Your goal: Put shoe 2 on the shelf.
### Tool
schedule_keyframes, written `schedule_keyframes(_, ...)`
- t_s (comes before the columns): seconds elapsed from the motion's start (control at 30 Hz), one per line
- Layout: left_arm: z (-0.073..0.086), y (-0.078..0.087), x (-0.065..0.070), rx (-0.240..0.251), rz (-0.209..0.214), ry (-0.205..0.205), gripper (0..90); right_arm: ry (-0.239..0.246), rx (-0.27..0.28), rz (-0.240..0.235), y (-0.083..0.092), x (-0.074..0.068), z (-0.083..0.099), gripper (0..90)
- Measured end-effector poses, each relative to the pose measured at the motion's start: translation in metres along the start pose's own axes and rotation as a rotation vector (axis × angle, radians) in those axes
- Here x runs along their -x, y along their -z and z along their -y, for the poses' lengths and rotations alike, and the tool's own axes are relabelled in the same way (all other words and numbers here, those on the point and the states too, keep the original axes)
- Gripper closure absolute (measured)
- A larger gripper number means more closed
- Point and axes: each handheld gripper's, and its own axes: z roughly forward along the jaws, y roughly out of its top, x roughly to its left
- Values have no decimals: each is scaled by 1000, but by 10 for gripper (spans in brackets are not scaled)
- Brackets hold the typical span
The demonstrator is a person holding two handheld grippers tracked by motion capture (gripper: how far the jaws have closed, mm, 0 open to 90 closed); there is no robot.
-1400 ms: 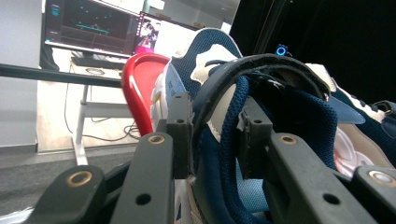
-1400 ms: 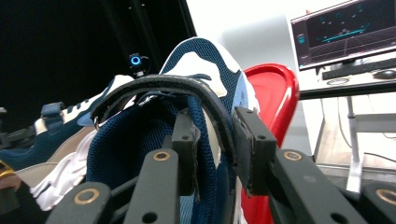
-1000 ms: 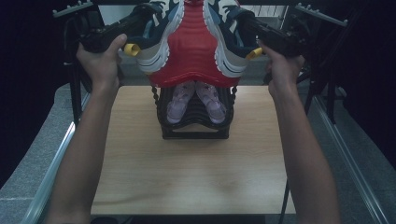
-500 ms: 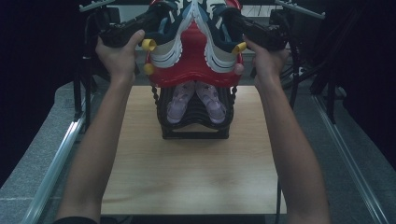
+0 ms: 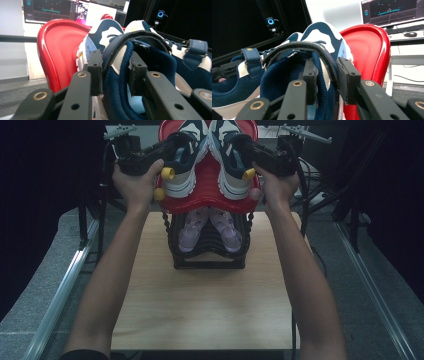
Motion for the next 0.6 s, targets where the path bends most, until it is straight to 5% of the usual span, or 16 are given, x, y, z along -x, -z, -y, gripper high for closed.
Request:
schedule_keyframes(0.1,9,-7,-1,-25,-1,-16,676,23,-14,13,-6,-1,5,663)
schedule_keyframes(0.27,14,-5,-2,-1,7,-28,661,69,-28,12,-12,-4,9,631)
schedule_keyframes(0.6,14,1,-5,-21,59,12,483,82,-45,-35,-11,-6,8,440)
